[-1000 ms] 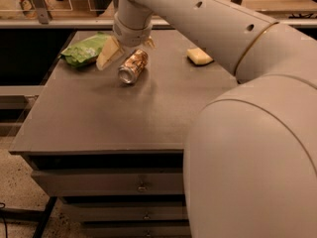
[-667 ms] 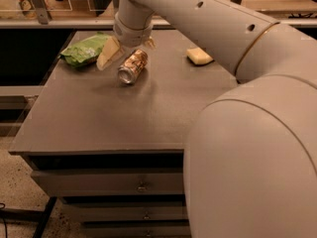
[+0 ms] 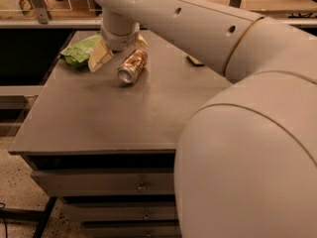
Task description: Place orange can upright
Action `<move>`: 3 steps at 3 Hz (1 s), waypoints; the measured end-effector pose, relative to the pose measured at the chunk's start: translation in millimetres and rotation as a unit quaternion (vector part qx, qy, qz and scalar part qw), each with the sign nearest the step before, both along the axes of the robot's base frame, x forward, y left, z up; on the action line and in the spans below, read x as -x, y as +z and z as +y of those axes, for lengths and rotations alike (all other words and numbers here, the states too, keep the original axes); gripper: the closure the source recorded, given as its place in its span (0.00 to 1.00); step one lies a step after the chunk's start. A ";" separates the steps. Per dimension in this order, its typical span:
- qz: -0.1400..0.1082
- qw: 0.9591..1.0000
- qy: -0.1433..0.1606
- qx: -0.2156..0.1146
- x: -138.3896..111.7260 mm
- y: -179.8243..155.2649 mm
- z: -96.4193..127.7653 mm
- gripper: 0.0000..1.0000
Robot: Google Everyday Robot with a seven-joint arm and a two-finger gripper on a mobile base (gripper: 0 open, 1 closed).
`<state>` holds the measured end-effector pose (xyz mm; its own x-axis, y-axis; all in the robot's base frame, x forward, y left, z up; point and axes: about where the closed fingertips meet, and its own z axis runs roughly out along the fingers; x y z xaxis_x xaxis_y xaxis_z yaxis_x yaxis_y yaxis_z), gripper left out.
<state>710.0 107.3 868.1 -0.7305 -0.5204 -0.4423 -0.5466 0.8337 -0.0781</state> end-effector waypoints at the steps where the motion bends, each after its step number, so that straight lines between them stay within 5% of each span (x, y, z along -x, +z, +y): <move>1: -0.009 0.999 -0.039 0.013 -5.7 -7.3 -8.7 0.00; 3: -0.005 0.998 -0.057 0.027 -9.3 -8.4 -4.1 0.00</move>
Offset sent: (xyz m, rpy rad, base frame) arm 0.0054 -0.0085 -0.0078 -0.0288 -0.0177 -0.0758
